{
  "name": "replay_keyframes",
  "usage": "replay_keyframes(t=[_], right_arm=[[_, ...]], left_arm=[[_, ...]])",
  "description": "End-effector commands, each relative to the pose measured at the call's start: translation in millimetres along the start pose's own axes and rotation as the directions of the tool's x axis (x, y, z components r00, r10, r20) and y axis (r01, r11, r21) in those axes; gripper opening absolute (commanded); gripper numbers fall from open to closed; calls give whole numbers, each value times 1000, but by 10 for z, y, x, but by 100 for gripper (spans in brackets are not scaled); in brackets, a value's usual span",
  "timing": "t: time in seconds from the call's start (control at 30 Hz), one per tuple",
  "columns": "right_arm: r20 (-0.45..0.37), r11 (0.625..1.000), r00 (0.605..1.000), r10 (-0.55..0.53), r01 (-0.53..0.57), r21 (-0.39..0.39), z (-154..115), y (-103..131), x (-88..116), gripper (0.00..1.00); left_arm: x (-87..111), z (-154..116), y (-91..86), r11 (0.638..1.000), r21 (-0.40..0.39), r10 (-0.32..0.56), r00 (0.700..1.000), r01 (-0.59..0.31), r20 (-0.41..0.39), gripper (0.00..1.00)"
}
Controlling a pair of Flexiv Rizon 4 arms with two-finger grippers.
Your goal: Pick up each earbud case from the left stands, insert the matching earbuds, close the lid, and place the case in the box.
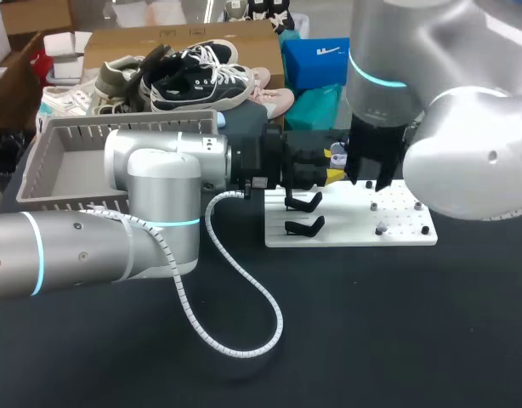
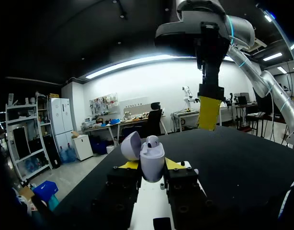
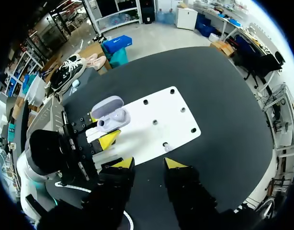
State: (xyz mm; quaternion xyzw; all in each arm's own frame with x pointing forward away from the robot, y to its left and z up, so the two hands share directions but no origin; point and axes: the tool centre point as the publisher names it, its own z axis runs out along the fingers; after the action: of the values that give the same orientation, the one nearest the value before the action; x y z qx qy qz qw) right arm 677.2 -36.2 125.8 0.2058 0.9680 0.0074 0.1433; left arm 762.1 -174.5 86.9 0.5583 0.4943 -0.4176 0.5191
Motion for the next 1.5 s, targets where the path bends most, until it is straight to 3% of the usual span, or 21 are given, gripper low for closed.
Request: replay_keyframes(t=[0.03,0.3,0.8,1.2,1.5], right_arm=[[32,1000,999,1,0,-16,105,-131,153,39],[-8,999,999,32,-32,-8,407,-267,247,40],[-13,1000,1000,27,-27,4,789,-266,220,36],[36,1000,999,-7,8,-30,830,-367,209,44],[49,1000,999,10,-9,-13,871,-442,184,43]], left_arm=[[6,3,4,1000,-1,1,1000,-1,2,0],[6,3,4,1000,-1,1,1000,-1,2,0],[6,3,4,1000,-1,1,1000,-1,2,0],[6,3,4,1000,-1,1,1000,-1,2,0],[6,3,4,1000,-1,1,1000,-1,2,0]])
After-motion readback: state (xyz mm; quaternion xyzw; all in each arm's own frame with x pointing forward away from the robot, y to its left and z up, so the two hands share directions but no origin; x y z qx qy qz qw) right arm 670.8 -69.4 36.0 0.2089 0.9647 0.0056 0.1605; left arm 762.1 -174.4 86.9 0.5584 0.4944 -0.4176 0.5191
